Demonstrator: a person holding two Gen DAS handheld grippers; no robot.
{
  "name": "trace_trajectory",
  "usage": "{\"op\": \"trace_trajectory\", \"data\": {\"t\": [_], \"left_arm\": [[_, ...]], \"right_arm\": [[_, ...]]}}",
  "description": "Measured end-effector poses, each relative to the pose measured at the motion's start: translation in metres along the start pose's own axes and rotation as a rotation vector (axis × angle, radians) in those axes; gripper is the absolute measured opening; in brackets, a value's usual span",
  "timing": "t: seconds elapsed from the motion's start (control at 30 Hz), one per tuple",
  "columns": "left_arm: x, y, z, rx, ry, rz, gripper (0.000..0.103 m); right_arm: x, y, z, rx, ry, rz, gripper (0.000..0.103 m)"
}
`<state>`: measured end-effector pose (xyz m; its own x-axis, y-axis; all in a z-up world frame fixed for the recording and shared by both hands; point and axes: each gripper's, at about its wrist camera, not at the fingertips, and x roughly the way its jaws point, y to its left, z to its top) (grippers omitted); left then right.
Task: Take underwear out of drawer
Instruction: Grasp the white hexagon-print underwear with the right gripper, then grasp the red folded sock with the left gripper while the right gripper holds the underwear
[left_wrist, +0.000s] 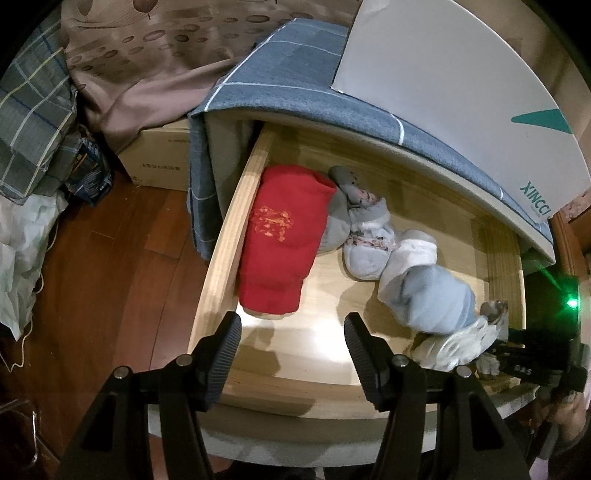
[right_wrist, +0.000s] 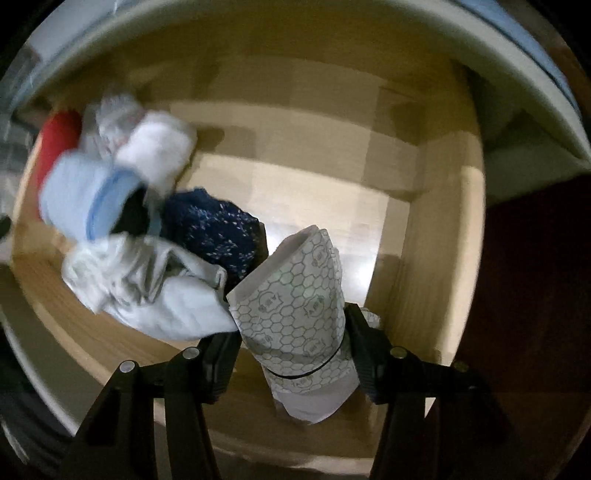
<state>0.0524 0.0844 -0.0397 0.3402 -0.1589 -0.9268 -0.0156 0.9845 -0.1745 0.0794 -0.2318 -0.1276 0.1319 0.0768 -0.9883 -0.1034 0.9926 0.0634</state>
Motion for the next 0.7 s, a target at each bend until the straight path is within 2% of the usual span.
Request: {"op": "trace_trajectory", "data": {"t": [0.1, 0.37, 0.57, 0.7], "left_arm": [[0.0, 0.002, 0.0, -0.006, -0.002, 0.007, 0.059], [-0.001, 0.003, -0.001, -0.009, -0.005, 0.02, 0.059], [0.0, 0.001, -0.001, 0.004, -0.003, 0.038, 0.059], [-0.001, 0.0, -0.001, 0.012, -0.012, 0.048, 0.059]], "right_arm": [[-0.014, -0.003, -0.006, 0.067, -0.062, 0.05, 0.051], [-0.035, -0.021, -0.026, 0.21, -0.202, 0.095, 0.051], [-0.04, -0.029, -0.038, 0.321, -0.248, 0.195, 0.051], [-0.037, -0.029, -0.041, 0.343, -0.26, 0.214, 0.051]]}}
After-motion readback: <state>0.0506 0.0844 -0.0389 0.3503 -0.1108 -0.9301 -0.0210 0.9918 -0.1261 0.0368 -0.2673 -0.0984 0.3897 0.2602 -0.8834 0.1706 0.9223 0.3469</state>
